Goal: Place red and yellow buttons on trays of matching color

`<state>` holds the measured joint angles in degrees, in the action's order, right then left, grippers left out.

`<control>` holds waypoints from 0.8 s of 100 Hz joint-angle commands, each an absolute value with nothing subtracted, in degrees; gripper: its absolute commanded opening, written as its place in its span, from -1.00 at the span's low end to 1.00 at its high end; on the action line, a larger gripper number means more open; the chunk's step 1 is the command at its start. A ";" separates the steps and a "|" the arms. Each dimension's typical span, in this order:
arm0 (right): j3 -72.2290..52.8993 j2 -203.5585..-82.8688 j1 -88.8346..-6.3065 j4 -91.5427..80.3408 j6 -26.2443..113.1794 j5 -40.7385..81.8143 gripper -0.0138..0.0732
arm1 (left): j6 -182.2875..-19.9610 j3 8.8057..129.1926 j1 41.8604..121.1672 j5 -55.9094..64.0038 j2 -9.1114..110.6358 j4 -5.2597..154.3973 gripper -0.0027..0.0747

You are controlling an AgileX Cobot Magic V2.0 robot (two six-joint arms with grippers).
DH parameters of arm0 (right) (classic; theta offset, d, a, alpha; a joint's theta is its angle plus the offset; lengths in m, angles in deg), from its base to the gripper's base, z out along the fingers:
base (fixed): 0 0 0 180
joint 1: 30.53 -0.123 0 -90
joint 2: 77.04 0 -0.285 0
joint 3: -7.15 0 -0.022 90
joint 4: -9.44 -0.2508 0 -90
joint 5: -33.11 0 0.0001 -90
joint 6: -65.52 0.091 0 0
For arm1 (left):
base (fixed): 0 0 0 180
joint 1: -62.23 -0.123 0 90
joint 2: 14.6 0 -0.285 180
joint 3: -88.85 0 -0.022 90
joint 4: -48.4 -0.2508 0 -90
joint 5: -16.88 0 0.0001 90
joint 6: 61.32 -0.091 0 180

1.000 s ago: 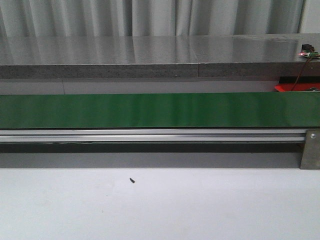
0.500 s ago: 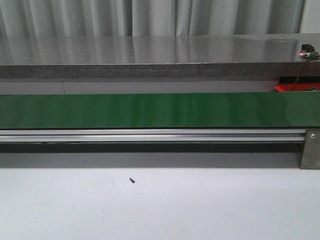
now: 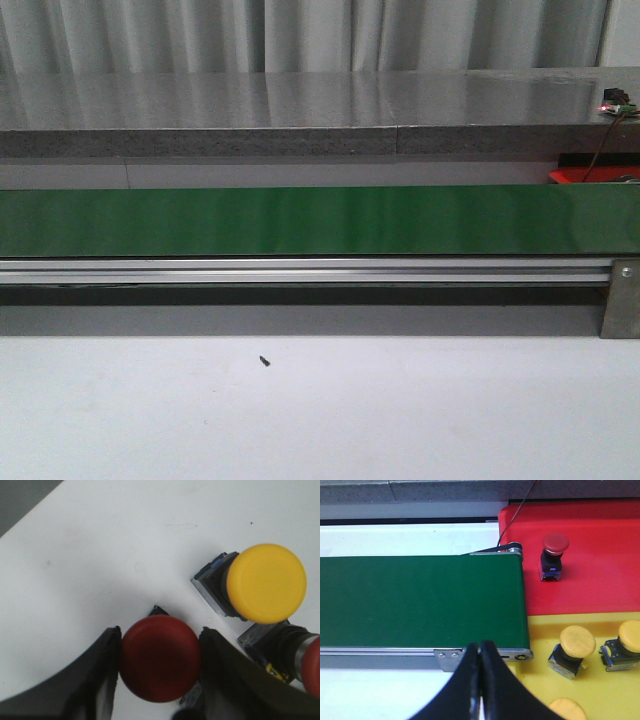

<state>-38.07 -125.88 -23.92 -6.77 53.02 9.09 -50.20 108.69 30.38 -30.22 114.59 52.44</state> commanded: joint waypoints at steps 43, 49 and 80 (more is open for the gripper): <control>-36.58 -125.55 -23.95 -7.46 52.71 13.23 -0.82 | -51.35 115.50 30.36 -31.75 105.26 51.32 -0.54; -36.58 -125.55 -23.95 -7.46 52.71 13.23 -0.82 | -52.52 115.50 31.12 -32.19 104.10 51.41 -0.54; -36.58 -125.55 -23.95 -7.46 52.71 13.23 -0.82 | -55.20 113.70 34.94 -35.09 97.36 51.98 -0.54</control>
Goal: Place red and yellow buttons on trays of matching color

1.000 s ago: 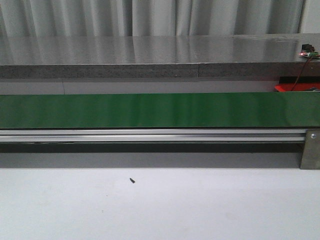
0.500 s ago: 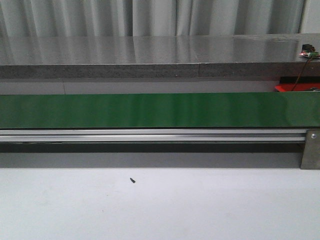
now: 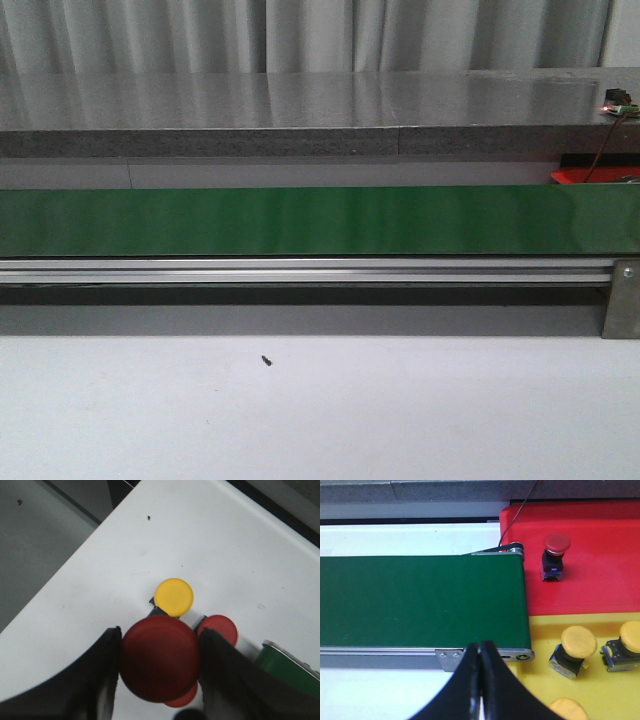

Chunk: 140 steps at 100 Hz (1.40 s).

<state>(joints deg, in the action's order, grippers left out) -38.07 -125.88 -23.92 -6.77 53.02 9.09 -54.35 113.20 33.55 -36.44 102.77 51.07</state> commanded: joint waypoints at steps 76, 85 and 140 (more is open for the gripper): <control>-36.58 -125.55 -23.95 -7.46 52.71 13.23 -0.82 | -57.37 86.82 47.75 -24.65 85.87 54.79 -0.54; -36.58 -125.55 -23.95 -7.46 52.71 13.23 -0.82 | -57.47 86.72 47.83 -24.82 85.87 54.79 -0.51; -36.58 -125.55 -23.95 -7.46 52.71 13.23 -0.82 | -60.73 86.82 47.08 -23.57 83.50 59.90 0.59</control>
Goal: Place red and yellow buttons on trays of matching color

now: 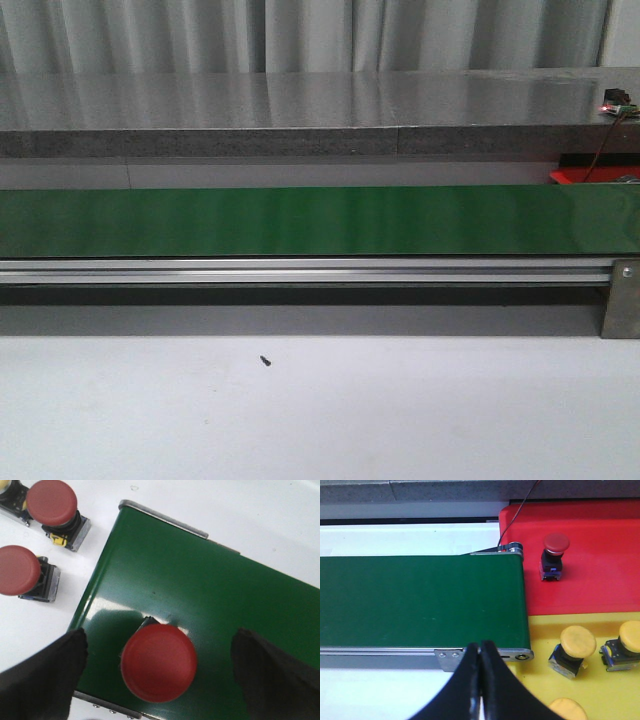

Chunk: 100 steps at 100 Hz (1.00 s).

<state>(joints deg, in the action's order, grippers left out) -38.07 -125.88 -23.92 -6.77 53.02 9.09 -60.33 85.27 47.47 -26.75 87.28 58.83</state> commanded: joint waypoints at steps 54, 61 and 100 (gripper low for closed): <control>-36.58 -125.55 -23.95 -7.46 52.71 13.23 -0.82 | -60.73 86.82 34.96 -21.00 84.30 59.92 0.58; -36.58 -125.55 -23.95 -7.46 52.71 13.23 -0.82 | -60.84 86.94 34.79 -21.37 86.33 59.51 0.58; -36.58 -125.55 -23.95 -7.46 52.71 13.23 -0.82 | -60.95 93.34 34.79 -21.62 97.46 57.85 0.58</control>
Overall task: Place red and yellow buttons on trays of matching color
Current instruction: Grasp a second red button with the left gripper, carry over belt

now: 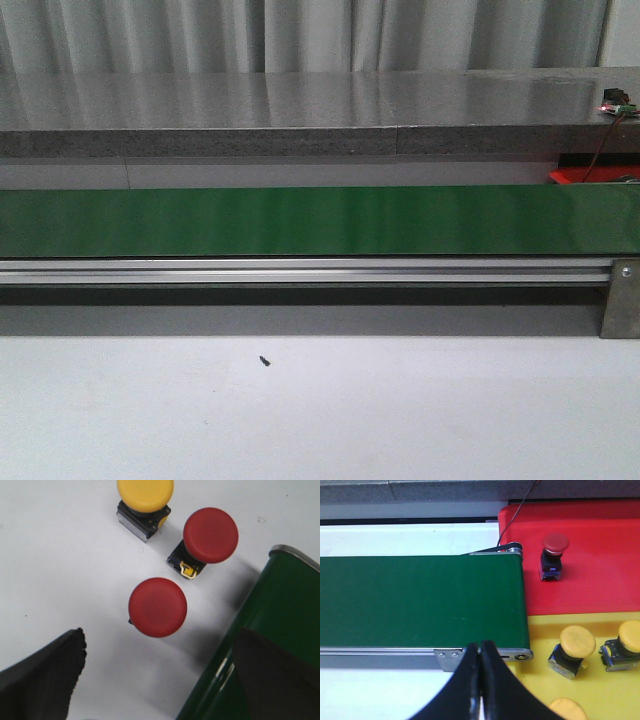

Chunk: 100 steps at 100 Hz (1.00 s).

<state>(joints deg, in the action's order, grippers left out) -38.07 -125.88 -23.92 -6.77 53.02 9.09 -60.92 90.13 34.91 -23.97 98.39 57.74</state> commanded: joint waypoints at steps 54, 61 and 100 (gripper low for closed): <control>-36.58 -125.55 -23.95 -7.46 52.71 13.23 -0.82 | -60.95 95.98 34.79 -20.72 103.70 56.20 0.51; -36.58 -125.55 -23.95 -7.46 52.71 13.23 -0.82 | -60.95 95.98 34.79 -20.72 104.38 56.20 0.47; -36.58 -125.55 -23.95 -7.46 52.71 13.23 -0.82 | -60.95 95.98 34.79 -19.32 105.18 56.20 -0.40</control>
<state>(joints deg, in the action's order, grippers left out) -38.07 -125.88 -23.92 -6.77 53.02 9.09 -60.92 94.30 34.91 -21.51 108.25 55.95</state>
